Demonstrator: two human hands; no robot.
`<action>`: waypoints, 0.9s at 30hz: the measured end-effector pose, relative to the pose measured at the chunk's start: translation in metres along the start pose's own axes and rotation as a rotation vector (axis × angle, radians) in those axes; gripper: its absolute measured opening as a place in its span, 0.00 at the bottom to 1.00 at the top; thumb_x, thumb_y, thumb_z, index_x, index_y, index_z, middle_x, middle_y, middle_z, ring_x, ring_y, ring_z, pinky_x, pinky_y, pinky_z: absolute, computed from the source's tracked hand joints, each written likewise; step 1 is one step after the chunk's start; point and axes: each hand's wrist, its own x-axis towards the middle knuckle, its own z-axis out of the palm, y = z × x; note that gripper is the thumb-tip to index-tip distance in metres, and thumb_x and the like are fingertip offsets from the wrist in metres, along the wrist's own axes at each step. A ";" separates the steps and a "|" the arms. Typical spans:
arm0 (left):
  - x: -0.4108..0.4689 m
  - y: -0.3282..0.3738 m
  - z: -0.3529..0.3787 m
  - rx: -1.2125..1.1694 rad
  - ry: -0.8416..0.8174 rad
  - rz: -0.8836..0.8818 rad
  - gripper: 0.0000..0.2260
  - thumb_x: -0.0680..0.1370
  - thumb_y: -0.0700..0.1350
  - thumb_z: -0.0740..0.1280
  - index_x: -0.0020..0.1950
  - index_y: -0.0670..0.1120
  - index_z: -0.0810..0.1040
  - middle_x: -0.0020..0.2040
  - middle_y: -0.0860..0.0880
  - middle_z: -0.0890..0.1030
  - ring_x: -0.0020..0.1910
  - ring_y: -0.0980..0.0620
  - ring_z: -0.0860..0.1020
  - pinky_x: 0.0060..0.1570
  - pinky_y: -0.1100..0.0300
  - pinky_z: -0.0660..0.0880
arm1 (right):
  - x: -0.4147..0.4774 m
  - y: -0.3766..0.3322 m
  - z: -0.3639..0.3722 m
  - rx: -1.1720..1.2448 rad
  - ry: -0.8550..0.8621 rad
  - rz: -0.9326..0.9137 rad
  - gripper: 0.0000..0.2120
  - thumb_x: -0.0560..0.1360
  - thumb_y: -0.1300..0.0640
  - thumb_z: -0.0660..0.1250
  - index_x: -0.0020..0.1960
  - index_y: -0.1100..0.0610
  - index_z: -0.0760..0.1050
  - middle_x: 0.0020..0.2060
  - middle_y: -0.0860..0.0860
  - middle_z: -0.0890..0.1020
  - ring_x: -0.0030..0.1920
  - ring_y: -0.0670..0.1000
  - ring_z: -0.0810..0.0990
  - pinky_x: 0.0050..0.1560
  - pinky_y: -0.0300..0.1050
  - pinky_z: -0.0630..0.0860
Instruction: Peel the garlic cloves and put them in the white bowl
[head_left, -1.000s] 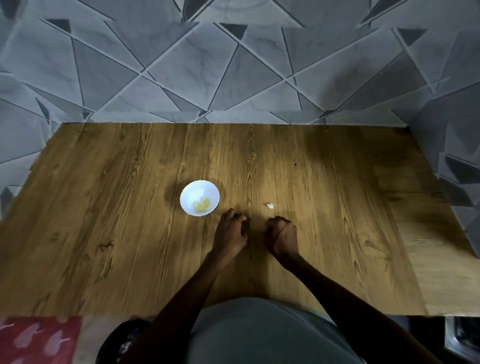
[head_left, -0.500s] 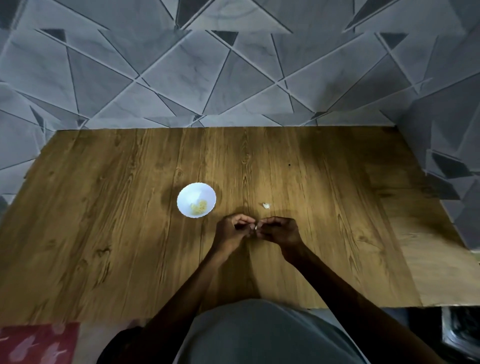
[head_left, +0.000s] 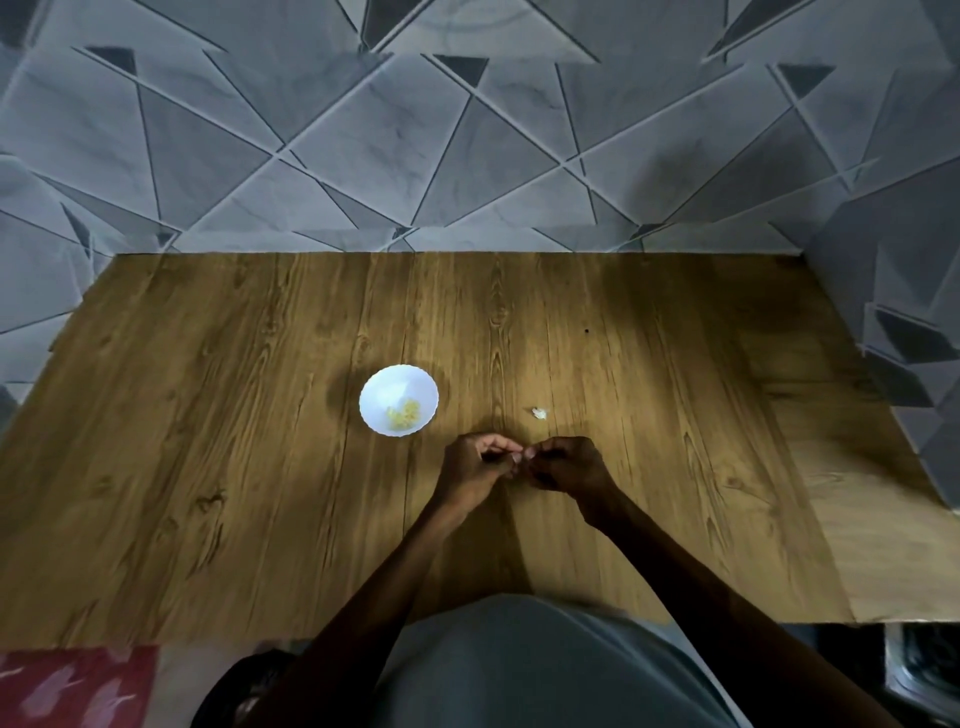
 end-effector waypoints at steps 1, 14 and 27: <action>0.001 -0.001 -0.001 0.024 -0.017 -0.008 0.05 0.74 0.41 0.73 0.49 0.47 0.84 0.44 0.52 0.85 0.42 0.55 0.83 0.47 0.61 0.79 | 0.002 0.002 0.000 -0.050 0.012 -0.005 0.07 0.73 0.59 0.74 0.49 0.61 0.82 0.43 0.55 0.86 0.46 0.52 0.86 0.44 0.45 0.83; 0.012 -0.027 -0.006 0.387 -0.019 0.031 0.15 0.71 0.38 0.74 0.57 0.45 0.80 0.51 0.50 0.82 0.48 0.54 0.80 0.46 0.64 0.77 | 0.014 0.022 0.001 -1.000 0.106 -0.484 0.06 0.80 0.57 0.65 0.54 0.59 0.78 0.45 0.52 0.81 0.43 0.49 0.80 0.43 0.42 0.78; 0.009 -0.004 -0.003 0.203 -0.035 0.011 0.06 0.76 0.41 0.70 0.52 0.46 0.83 0.50 0.53 0.84 0.51 0.58 0.79 0.52 0.65 0.74 | 0.003 -0.003 0.000 -0.383 0.110 -0.311 0.07 0.76 0.62 0.70 0.42 0.53 0.81 0.36 0.49 0.84 0.34 0.46 0.84 0.36 0.38 0.81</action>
